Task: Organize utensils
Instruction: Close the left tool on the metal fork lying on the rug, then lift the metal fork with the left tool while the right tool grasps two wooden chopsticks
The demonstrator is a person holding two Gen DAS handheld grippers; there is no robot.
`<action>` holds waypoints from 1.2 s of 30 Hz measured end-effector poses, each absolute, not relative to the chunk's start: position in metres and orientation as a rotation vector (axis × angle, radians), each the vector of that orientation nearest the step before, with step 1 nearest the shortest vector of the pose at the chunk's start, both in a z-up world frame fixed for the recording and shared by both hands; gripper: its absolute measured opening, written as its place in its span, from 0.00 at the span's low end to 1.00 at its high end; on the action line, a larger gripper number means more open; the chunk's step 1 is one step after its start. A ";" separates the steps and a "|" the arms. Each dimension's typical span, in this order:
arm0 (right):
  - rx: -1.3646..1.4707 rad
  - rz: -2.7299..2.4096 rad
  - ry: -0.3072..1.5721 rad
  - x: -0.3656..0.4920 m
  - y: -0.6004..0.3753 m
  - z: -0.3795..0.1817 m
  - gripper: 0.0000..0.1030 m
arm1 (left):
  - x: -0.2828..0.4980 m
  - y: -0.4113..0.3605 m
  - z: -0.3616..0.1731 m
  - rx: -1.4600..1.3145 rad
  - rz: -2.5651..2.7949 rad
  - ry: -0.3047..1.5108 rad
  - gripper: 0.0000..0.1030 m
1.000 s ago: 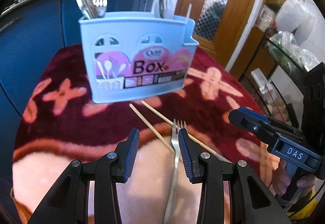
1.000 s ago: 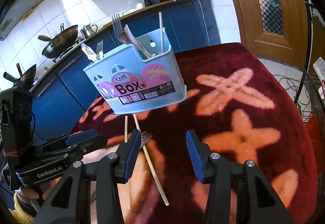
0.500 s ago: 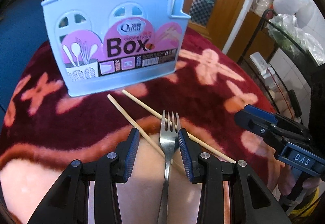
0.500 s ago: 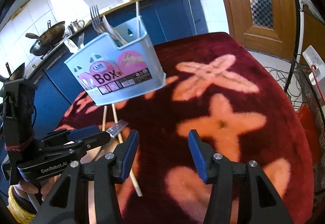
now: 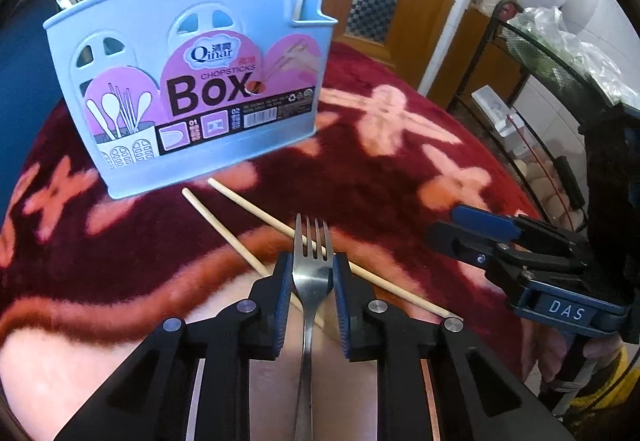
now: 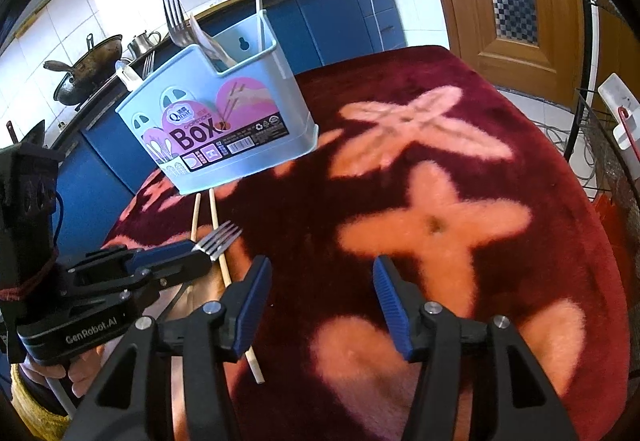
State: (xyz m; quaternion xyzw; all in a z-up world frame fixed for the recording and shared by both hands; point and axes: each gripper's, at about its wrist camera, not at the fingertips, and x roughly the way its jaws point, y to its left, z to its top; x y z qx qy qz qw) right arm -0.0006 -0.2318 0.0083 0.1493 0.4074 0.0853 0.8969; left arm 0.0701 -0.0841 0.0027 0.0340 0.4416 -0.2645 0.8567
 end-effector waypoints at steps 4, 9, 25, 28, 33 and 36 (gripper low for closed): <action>0.313 0.180 0.843 -0.001 -0.233 0.007 0.55 | 0.070 -0.082 0.004 0.055 -0.555 0.930 0.12; 0.309 0.180 0.842 -0.001 -0.233 0.007 0.56 | 0.071 -0.078 0.004 0.016 -0.573 0.954 0.09; 0.312 0.180 0.841 -0.001 -0.233 0.007 0.56 | 0.070 -0.077 -0.004 -0.082 -0.667 1.074 0.16; 0.313 0.181 0.841 -0.001 -0.233 0.007 0.56 | 0.067 -0.081 -0.005 -0.069 -0.685 1.084 0.16; 0.317 0.184 0.841 -0.001 -0.233 0.007 0.56 | 0.066 -0.081 -0.005 -0.079 -0.690 1.069 0.11; 0.315 0.182 0.842 -0.001 -0.233 0.007 0.56 | 0.064 -0.076 -0.001 -0.094 -0.679 1.042 0.06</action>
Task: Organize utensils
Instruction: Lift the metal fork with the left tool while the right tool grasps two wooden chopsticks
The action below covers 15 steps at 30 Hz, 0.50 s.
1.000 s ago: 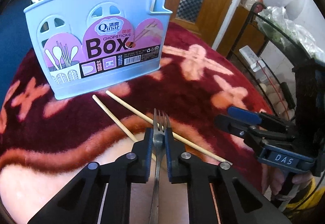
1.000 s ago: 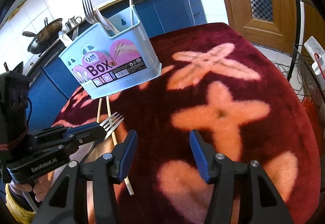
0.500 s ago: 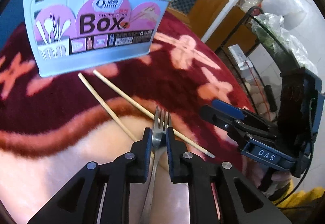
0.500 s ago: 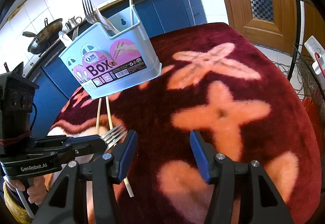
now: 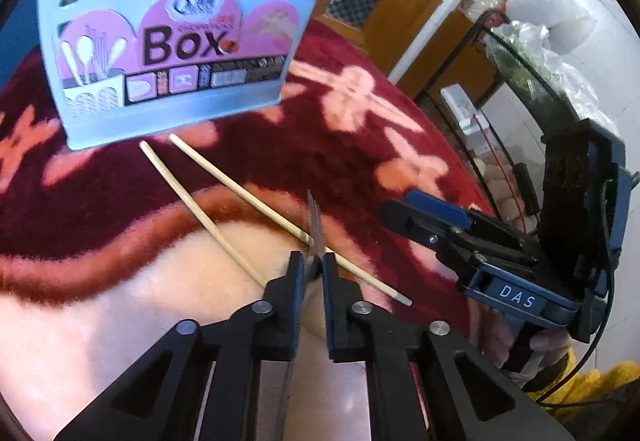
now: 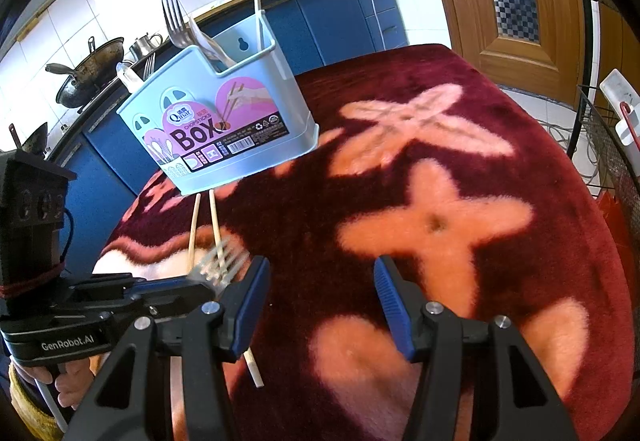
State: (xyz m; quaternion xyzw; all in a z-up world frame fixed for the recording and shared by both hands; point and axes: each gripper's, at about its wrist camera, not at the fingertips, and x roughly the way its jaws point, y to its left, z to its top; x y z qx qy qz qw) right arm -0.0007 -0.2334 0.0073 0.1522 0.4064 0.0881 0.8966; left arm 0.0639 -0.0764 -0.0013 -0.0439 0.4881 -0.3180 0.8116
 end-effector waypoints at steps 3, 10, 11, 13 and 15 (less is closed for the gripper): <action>0.311 0.180 0.848 0.000 -0.233 0.008 0.56 | 0.061 -0.068 0.006 -0.106 -0.653 0.997 0.03; 0.270 0.208 0.855 0.003 -0.221 0.018 0.56 | 0.058 -0.034 0.025 -0.189 -0.570 0.892 0.01; 0.256 0.218 0.855 0.004 -0.217 0.020 0.56 | 0.058 -0.030 0.027 -0.196 -0.565 0.881 0.01; 0.230 0.242 0.858 0.006 -0.211 0.024 0.56 | 0.057 -0.020 0.033 -0.214 -0.545 0.844 0.01; 0.215 0.280 0.865 0.008 -0.203 0.027 0.56 | 0.055 -0.013 0.038 -0.218 -0.529 0.810 0.01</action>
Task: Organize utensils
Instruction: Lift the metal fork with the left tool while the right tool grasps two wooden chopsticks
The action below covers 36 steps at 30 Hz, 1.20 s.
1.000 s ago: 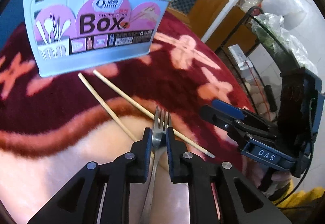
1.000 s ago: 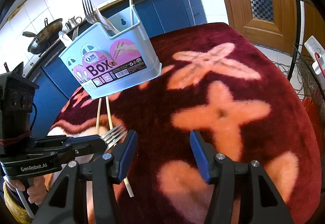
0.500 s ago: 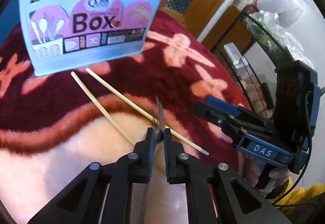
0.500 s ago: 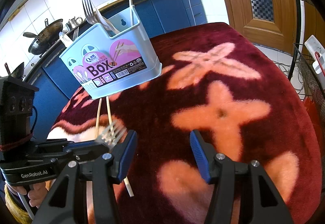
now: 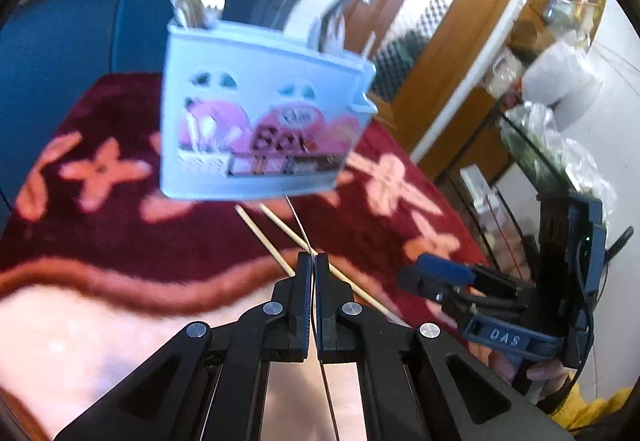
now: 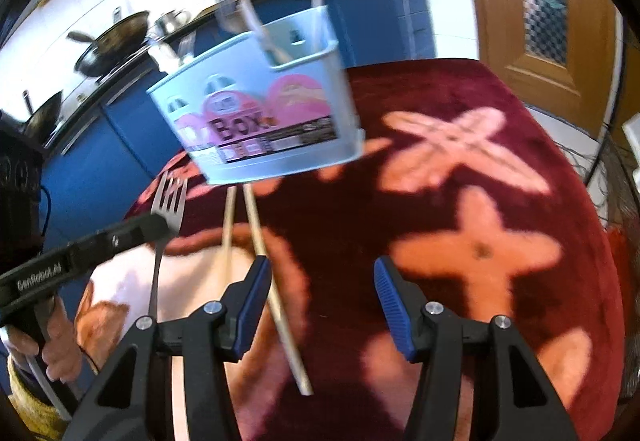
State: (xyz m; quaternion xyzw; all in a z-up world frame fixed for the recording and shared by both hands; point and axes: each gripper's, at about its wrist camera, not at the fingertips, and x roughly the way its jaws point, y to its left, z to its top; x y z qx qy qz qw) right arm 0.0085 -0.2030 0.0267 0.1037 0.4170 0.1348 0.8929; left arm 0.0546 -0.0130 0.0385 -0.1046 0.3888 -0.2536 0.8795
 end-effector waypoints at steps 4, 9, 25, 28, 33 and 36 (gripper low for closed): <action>0.168 0.336 0.898 0.019 -0.186 0.028 0.48 | 0.051 0.003 0.049 -0.225 -0.495 0.750 0.01; 0.066 0.369 0.925 0.030 -0.162 0.026 0.34 | 0.051 0.022 0.053 -0.258 -0.463 0.719 0.01; -0.112 0.434 1.082 0.079 -0.116 0.012 0.12 | 0.049 0.044 0.054 -0.282 -0.434 0.668 0.01; -0.126 0.446 1.123 0.088 -0.112 0.009 0.12 | 0.049 0.045 0.054 -0.283 -0.436 0.666 0.01; -0.184 0.467 1.175 0.095 -0.105 0.008 0.13 | 0.049 0.045 0.055 -0.278 -0.434 0.657 0.01; -0.195 0.455 1.176 0.097 -0.100 0.006 0.11 | 0.049 0.045 0.056 -0.281 -0.431 0.657 0.01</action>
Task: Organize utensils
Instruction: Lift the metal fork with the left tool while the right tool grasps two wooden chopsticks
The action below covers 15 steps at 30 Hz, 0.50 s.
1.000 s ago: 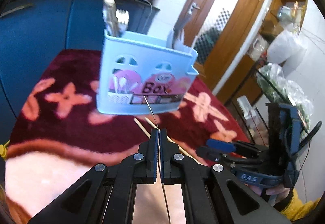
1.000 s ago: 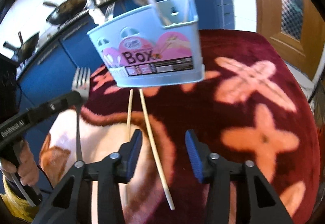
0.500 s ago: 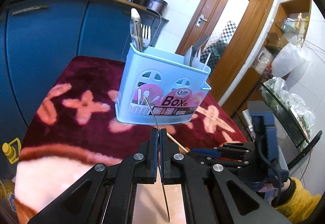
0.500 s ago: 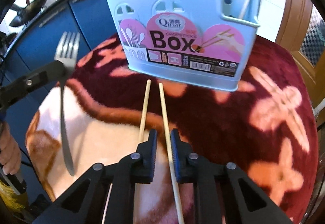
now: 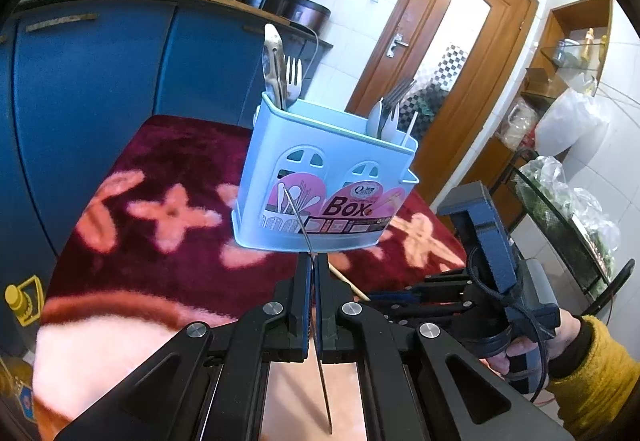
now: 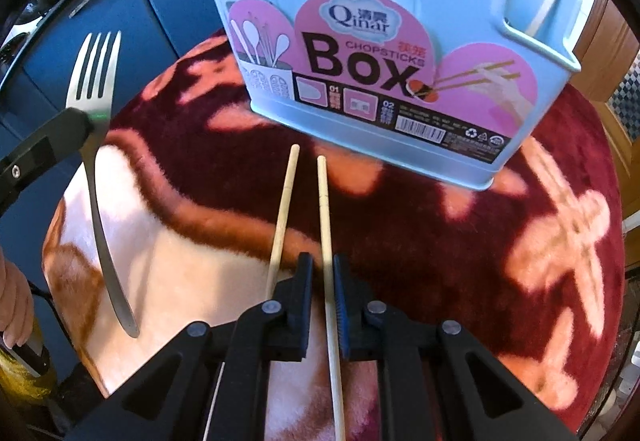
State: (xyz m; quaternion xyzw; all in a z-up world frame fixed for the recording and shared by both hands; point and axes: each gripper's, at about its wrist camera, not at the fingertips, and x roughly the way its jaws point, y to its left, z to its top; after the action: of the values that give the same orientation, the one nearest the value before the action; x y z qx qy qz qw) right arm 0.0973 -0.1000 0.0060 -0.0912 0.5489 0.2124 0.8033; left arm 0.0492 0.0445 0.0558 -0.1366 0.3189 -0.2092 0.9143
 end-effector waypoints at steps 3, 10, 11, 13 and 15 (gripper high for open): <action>-0.196 0.445 1.146 0.094 -0.099 0.006 0.08 | 0.048 0.044 0.058 -0.278 -0.426 0.650 0.01; -0.034 0.447 1.099 0.079 -0.124 0.019 0.06 | 0.045 0.044 0.070 -0.263 -0.417 0.619 0.01; -0.022 0.445 1.084 0.076 -0.128 0.022 0.06 | 0.044 0.044 0.072 -0.262 -0.418 0.614 0.01; 0.011 0.445 1.047 0.067 -0.136 0.030 0.06 | 0.044 0.043 0.076 -0.261 -0.421 0.603 0.01; 0.034 0.442 1.009 0.057 -0.144 0.036 0.06 | 0.043 0.042 0.080 -0.260 -0.423 0.593 0.01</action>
State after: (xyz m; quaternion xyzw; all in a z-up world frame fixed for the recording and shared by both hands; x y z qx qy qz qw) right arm 0.0574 -0.1439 0.0364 0.0162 0.4794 0.2099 0.8520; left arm 0.0432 0.0425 0.0796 -0.1266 0.2890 -0.2061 0.9263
